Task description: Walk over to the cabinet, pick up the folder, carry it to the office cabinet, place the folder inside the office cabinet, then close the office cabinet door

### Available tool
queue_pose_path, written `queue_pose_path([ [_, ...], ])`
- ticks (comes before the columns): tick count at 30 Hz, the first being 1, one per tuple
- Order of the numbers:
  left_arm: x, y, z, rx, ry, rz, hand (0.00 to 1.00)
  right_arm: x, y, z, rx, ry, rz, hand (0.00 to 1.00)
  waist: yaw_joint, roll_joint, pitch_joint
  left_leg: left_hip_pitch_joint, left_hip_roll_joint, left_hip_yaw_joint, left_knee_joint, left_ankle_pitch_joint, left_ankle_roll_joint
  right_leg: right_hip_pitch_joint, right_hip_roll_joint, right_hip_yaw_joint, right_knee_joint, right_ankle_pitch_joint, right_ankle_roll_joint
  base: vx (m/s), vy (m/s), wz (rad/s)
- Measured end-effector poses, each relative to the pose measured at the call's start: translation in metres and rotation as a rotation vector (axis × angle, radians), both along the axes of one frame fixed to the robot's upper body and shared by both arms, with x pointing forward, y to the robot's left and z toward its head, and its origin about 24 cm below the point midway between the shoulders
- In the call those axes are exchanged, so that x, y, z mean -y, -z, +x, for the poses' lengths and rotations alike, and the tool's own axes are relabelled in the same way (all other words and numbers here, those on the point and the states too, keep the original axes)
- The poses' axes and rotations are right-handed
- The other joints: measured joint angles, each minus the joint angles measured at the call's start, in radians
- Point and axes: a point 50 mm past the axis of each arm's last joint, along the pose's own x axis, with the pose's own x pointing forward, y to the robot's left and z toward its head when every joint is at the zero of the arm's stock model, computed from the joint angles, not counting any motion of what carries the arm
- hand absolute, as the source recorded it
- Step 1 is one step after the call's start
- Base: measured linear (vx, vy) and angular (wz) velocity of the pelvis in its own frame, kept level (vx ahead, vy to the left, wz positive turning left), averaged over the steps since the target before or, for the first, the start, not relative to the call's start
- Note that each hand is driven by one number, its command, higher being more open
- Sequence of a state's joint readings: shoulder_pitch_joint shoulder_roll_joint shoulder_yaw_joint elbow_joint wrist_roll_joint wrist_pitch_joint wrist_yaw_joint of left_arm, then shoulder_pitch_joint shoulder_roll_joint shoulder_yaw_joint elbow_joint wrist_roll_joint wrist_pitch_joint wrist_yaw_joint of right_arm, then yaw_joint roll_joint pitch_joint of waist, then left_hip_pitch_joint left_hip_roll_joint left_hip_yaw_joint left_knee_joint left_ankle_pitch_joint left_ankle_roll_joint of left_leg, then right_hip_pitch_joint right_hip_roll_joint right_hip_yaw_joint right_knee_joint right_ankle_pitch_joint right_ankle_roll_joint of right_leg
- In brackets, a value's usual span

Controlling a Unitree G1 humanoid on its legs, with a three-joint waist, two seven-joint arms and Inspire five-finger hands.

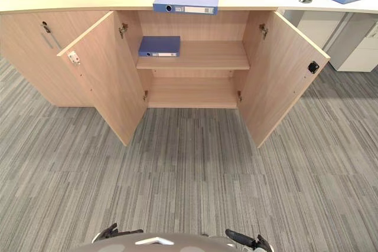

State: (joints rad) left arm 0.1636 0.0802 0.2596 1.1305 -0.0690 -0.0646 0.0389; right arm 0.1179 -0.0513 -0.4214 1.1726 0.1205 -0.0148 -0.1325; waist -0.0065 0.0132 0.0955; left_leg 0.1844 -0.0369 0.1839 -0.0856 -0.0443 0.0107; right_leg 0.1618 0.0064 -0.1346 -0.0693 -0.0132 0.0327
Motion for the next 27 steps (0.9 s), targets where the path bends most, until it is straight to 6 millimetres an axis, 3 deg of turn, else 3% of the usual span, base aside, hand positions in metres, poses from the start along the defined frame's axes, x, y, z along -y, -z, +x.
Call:
queue_pose_path([
  [27, -0.001, -0.0005, 0.0053, 0.01, 0.005, 0.002, 1.0, -0.0002, -0.0003, 0.0043, 0.007, -0.006, 0.0, 1.0, 0.0, -0.006, 0.023, -0.008, 0.005, 0.026, -0.002, -0.007, -0.004, -0.006, 0.008, 0.019, -0.022, 0.004, -0.005, -0.03, -0.032, -0.03],
])
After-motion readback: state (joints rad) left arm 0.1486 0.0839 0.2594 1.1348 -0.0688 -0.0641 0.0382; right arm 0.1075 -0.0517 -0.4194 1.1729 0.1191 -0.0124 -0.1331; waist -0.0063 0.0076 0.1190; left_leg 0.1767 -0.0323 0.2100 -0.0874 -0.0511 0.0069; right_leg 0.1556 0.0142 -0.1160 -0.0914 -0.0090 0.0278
